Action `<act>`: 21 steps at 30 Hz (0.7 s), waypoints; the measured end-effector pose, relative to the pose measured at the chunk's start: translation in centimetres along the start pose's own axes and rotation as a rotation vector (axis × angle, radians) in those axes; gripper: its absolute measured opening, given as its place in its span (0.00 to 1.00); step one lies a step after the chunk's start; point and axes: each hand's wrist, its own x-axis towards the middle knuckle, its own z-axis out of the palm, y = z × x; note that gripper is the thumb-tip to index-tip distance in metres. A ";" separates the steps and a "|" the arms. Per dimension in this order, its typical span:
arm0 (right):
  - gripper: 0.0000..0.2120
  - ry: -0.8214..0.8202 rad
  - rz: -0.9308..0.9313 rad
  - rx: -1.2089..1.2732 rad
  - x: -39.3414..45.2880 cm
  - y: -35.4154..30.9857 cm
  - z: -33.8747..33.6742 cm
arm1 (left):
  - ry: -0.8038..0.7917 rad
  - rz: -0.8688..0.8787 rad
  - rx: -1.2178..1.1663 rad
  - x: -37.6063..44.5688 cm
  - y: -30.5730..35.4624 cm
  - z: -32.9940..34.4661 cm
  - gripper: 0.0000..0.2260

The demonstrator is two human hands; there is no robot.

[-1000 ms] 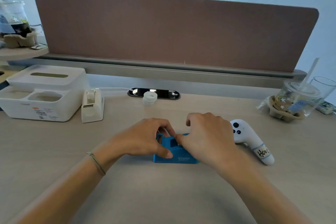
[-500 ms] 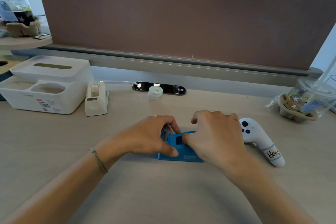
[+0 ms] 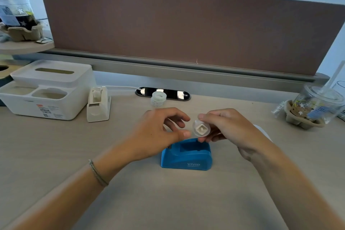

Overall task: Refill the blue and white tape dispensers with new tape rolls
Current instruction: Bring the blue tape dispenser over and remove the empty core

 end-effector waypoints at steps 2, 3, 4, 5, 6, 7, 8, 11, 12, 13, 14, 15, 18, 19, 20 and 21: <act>0.16 -0.020 -0.021 0.065 0.0 -0.2 0.4 | 0.033 0.021 -0.044 -0.2 0.6 0.2 0.13; 0.16 -0.026 -0.033 0.089 0.0 -0.4 0.7 | 0.052 0.034 -0.061 -0.2 0.9 0.2 0.12; 0.16 -0.030 -0.047 0.108 0.0 -0.6 1.0 | 0.076 0.046 -0.079 -0.3 1.1 0.2 0.11; 0.16 -0.030 -0.065 0.119 0.1 -0.9 1.4 | 0.101 0.054 -0.099 -0.3 1.2 0.0 0.10; 0.16 -0.025 -0.089 0.117 0.2 -1.2 1.7 | 0.119 0.057 -0.127 -0.3 1.2 -0.3 0.09; 0.15 -0.015 -0.119 0.101 0.4 -1.5 2.2 | 0.128 0.051 -0.159 -0.3 1.0 -0.9 0.08; 0.14 -0.002 -0.152 0.077 0.7 -1.9 2.6 | 0.129 0.030 -0.188 -0.2 0.8 -1.5 0.08; 0.08 -0.005 -0.263 0.015 1.3 -3.3 4.0 | 0.140 -0.076 -0.230 -0.5 -0.2 -4.1 0.08; 0.09 -0.021 -0.300 -0.002 1.5 -3.7 4.5 | 0.152 -0.106 -0.241 -0.7 -0.6 -4.9 0.08; 0.09 -0.032 -0.334 -0.023 1.8 -4.2 5.2 | 0.162 -0.125 -0.245 -0.9 -0.9 -5.7 0.08; 0.10 -0.030 -0.358 -0.042 2.0 -4.6 5.7 | 0.169 -0.137 -0.246 -1.1 -1.1 -6.2 0.07; 0.10 -0.019 -0.377 -0.058 2.2 -4.9 6.2 | 0.175 -0.146 -0.250 -1.3 -1.3 -6.7 0.07; 0.10 0.015 -0.411 -0.103 3.1 -5.4 7.7 | 0.195 -0.175 -0.257 -2.1 -1.8 -7.5 0.07; 0.08 0.018 -0.419 -0.119 3.3 -5.4 8.1 | 0.206 -0.190 -0.252 -2.2 -2.0 -7.5 0.07; 0.06 0.020 -0.424 -0.137 3.5 -5.4 8.5 | 0.220 -0.208 -0.248 -2.3 -2.2 -7.5 0.07; 0.05 0.021 -0.425 -0.158 3.7 -5.3 8.8 | 0.232 -0.226 -0.247 -2.3 -2.4 -7.4 0.07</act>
